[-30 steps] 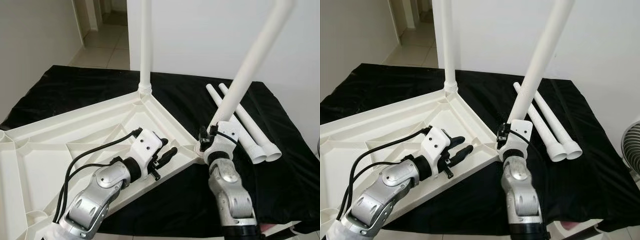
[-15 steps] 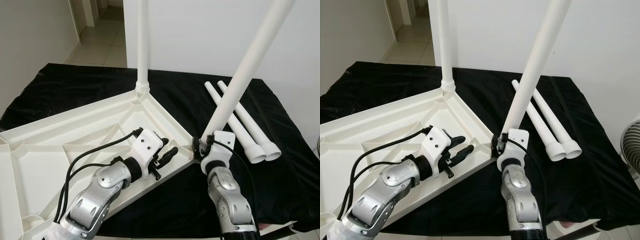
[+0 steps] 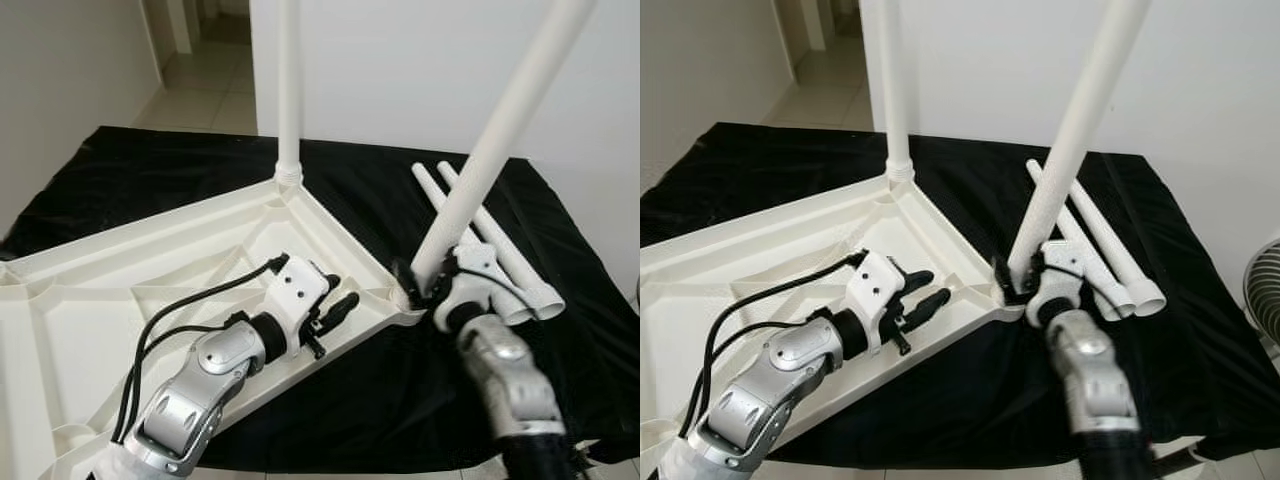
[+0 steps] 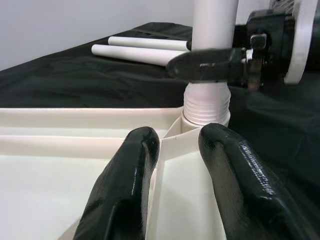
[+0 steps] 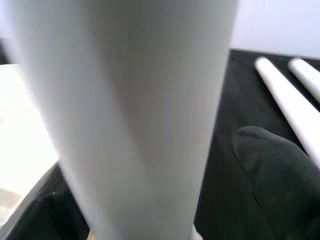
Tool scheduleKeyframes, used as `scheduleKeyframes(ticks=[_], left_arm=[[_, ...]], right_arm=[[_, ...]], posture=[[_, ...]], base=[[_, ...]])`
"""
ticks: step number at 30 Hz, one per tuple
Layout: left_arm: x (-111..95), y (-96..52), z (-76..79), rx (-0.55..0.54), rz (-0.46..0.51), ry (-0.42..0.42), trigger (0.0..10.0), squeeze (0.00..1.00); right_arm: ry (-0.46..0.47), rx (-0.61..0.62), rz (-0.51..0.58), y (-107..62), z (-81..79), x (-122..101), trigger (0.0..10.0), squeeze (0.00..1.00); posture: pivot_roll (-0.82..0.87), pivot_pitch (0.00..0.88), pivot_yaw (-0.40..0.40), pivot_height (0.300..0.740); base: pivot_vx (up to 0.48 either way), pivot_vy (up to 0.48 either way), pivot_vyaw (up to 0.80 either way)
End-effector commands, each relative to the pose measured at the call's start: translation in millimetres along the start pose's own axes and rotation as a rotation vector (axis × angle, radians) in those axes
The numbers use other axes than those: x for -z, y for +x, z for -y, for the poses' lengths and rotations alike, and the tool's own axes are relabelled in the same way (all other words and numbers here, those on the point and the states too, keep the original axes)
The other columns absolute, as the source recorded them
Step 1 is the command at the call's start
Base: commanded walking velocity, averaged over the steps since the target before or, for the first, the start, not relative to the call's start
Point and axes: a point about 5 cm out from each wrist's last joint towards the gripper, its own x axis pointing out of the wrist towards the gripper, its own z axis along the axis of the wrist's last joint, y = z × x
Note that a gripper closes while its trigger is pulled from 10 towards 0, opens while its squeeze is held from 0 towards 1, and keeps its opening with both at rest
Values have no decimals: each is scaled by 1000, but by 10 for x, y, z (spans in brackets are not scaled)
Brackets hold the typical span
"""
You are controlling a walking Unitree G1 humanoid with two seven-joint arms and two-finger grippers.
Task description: Building children table
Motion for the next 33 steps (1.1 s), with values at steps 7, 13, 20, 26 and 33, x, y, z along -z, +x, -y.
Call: scheduleKeyframes(ticks=[7, 13, 20, 26, 33], left_arm=[[112, 38, 95, 86, -72, -18, 10000, 0], [110, 45, 84, 76, -75, -16, 10000, 0], [122, 44, 98, 80, -87, -18, 10000, 0], [143, 59, 119, 92, -98, -13, 10000, 0], [153, 59, 118, 92, -103, -17, 10000, 0]], right_arm=[[-30, -208, -76, 54, 80, 86, 10000, 0], [-70, -341, -95, 83, 55, 122, 4157, 0], [-80, -362, -107, 89, 125, 184, 0, 0], [-47, -321, -105, 54, 139, 237, 0, 0], [12, -179, -98, 16, 55, 302, 10000, 0]], posture=[[-12, 31, -15, 740], [-5, 33, -23, 740], [-1, 32, -27, 740], [-11, 35, -24, 740], [-24, 47, -26, 740]], base=[[0, 0, 0], [0, 0, 0], [0, 0, 0], [0, 0, 0], [0, 0, 0]])
